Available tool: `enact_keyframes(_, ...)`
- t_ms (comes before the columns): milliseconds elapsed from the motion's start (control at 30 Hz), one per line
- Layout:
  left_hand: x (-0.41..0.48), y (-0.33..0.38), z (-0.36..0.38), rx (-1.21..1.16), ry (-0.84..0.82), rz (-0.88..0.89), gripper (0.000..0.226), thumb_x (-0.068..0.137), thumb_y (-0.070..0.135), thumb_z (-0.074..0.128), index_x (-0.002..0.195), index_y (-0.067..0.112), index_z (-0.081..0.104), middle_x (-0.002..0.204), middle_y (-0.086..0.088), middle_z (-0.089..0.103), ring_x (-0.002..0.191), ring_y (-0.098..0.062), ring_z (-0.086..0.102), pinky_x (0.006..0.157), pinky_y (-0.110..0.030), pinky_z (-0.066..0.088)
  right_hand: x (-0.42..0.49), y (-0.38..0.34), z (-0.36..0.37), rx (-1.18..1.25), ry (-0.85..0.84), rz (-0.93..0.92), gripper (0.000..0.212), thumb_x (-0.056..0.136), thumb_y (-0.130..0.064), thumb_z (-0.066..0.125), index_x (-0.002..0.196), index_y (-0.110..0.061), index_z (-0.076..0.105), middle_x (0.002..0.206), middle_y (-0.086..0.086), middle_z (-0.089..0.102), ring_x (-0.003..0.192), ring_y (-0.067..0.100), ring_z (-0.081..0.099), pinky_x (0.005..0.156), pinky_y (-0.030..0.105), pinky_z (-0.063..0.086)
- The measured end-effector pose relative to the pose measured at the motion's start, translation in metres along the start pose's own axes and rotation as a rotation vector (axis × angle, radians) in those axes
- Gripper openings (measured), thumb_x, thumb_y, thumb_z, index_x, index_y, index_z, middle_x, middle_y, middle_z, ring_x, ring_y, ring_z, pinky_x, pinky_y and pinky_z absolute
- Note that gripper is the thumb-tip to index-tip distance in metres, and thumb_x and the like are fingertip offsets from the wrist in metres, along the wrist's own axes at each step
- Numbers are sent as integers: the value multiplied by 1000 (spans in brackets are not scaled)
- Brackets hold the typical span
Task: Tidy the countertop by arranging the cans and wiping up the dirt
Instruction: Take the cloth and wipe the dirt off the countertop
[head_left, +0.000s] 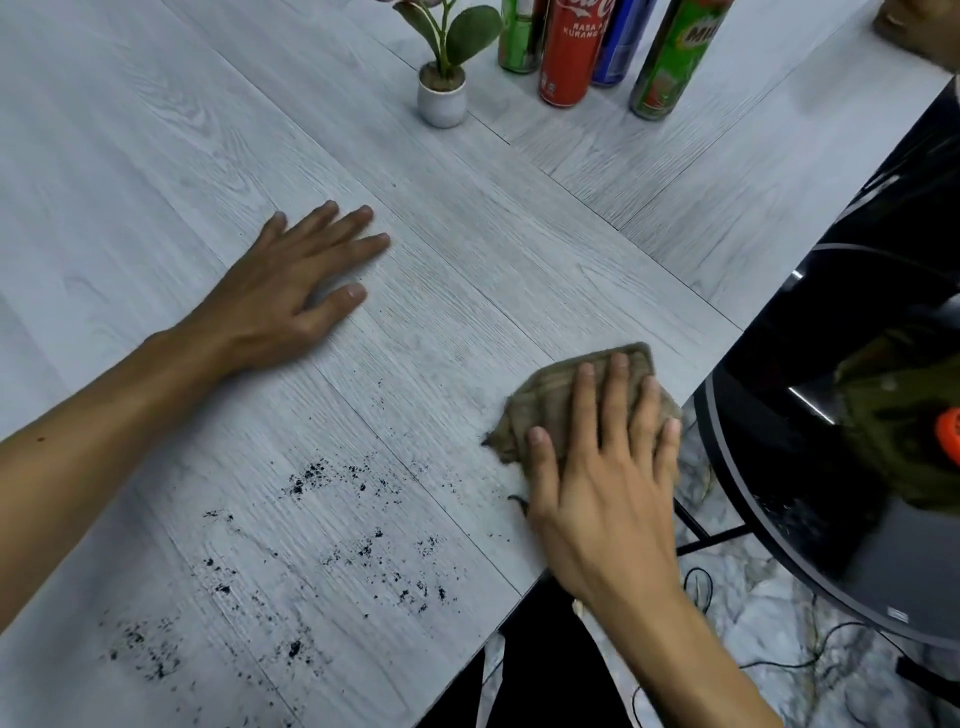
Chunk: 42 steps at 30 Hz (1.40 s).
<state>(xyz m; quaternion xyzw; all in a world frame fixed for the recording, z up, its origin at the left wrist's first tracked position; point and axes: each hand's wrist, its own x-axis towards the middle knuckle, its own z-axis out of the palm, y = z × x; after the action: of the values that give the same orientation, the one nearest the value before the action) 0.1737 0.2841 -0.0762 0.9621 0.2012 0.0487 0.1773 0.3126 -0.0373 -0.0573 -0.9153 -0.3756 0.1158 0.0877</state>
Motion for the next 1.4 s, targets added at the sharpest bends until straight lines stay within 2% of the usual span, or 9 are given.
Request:
enact_keyframes(233,-6,-2,-2,2,-2,8,58,104,56,34,160,46,23,170,21,11,158,-5,2,127,-48,2,48,12,-6,35,21,106,73,105,-54,20,164,-15,1,171,6,-13,155,26,-20,124,52,-11)
enact_keyframes(433,-6,-6,-4,4,-3,5,59,103,56,34,160,45,23,170,20,11,158,-5,3,127,-50,2,81,-2,-8,31,12,93,73,106,-53,19,164,-13,1,171,9,-13,155,29,-20,124,53,-12)
enact_keyframes(967,-13,-13,-11,-7,0,-48,59,103,52,34,160,42,24,170,19,11,158,-6,1,127,-51,0,106,-99,2,88,-46,-155,69,107,-46,24,164,-11,5,171,13,-10,156,33,-16,124,54,-10)
enact_keyframes(1200,-20,-19,-11,-16,15,-54,58,103,53,34,159,43,26,170,19,13,158,-6,3,126,-55,4,74,-131,22,129,-41,-321,68,107,-44,27,164,-12,8,171,13,-5,156,32,-15,124,53,-10)
enact_keyframes(1400,-27,-18,-11,-7,27,-53,60,102,54,35,159,42,26,170,18,14,158,-8,5,126,-55,5,26,-131,32,128,-18,-423,67,105,-46,29,163,-16,15,172,10,1,157,31,-10,124,53,-8)
